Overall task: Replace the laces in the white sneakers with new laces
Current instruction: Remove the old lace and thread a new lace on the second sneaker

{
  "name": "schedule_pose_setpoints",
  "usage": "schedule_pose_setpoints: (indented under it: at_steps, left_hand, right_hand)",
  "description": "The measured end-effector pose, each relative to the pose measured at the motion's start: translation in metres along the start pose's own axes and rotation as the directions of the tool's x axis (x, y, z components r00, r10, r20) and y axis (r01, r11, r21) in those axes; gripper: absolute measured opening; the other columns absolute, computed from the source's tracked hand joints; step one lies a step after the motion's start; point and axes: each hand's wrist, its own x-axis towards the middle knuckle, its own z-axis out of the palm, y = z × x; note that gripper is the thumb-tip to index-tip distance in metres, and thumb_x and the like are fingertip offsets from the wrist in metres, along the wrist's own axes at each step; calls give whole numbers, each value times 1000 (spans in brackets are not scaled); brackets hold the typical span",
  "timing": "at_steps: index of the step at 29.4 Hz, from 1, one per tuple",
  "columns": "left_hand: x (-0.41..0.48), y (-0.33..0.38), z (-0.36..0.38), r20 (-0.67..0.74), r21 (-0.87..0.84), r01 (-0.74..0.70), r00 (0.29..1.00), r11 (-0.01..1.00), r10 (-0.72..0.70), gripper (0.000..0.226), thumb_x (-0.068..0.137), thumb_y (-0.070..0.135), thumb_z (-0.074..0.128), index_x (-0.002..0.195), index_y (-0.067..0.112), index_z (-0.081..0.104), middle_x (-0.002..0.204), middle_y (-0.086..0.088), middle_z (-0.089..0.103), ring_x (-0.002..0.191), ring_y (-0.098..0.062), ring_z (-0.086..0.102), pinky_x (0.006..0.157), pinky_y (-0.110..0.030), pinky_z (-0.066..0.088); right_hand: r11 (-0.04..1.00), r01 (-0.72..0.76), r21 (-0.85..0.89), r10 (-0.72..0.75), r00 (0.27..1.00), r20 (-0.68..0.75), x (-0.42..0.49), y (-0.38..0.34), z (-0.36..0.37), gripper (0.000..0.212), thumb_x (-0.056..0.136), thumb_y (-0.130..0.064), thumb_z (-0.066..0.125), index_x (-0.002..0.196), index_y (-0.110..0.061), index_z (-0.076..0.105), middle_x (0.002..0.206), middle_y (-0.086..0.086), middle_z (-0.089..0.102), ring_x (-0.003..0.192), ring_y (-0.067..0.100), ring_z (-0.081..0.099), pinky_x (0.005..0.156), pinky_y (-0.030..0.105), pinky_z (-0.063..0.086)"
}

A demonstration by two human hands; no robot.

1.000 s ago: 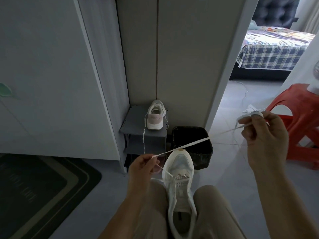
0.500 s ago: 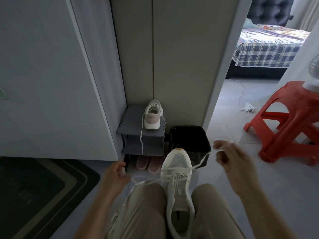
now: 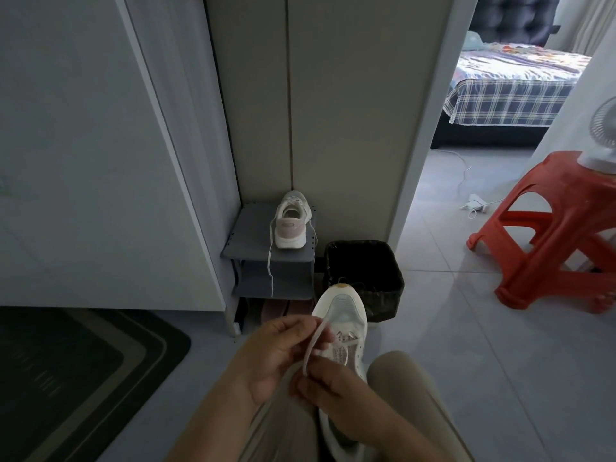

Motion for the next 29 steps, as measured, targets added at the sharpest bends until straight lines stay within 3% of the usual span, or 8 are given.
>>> schedule_pose_setpoints:
  at_steps: [6,12,14,16,19,21,25,29]
  left_hand:
    - [3,18,-2,-40,-247,29,998,969,-40,20,71,7,59,86,-4,66,69,-13,64,55,-15,61,55,-25,55]
    - [-1,19,0,-271,61,-75,959,995,89,14,85,7,55,84,9,69,63,-2,61,38,-5,38,37,-15,29]
    - [-2,33,-17,-456,224,-185,848,957,271,16,87,11,56,81,20,69,66,0,59,44,-7,35,42,-18,28]
    - [-10,61,-42,-647,346,-306,607,887,461,19,89,15,55,82,29,66,73,4,59,55,-8,40,52,-22,33]
    - [-22,91,-56,-567,581,-402,423,707,707,27,94,12,48,104,32,62,84,12,58,58,3,46,58,-16,41]
    - [-14,79,-33,-403,647,-385,561,658,724,28,93,7,49,108,28,60,84,11,61,56,6,49,56,-11,44]
    - [11,-8,25,-139,671,-215,904,710,405,22,88,10,60,84,31,61,76,12,64,62,1,58,57,-7,45]
    - [30,-74,35,-107,815,-207,864,541,492,17,89,19,60,100,29,70,92,20,65,88,8,57,75,-3,39]
  right_hand:
    - [999,23,-31,-24,999,-38,3,5,6,18,94,-11,49,94,1,63,82,-16,55,79,-12,55,75,10,45]
    - [987,115,-115,-134,976,-173,-1,9,8,27,89,-14,56,103,-37,57,88,-26,49,79,-10,52,69,9,41]
    - [989,6,-145,-65,911,-406,-7,16,-6,31,87,-18,59,93,-46,49,84,-19,51,71,-2,56,63,12,44]
    - [950,-236,-205,79,816,-572,-10,22,-28,16,89,-25,57,83,-34,45,79,-9,54,68,5,55,63,20,48]
    - [834,-473,-284,257,789,-558,-7,32,-47,14,92,-34,50,88,-21,49,80,-8,55,68,3,50,59,12,39]
    - [792,-513,-331,286,791,-541,-1,35,-48,19,92,-38,49,87,-20,53,77,-9,58,68,4,53,56,12,38]
    - [767,-548,-334,371,804,-465,6,31,-54,23,89,-37,54,70,-25,57,74,-7,63,67,7,58,56,16,43]
    - [742,-569,-355,369,788,-493,9,36,-51,19,88,-36,56,94,-21,65,93,-2,66,84,12,60,79,25,50]
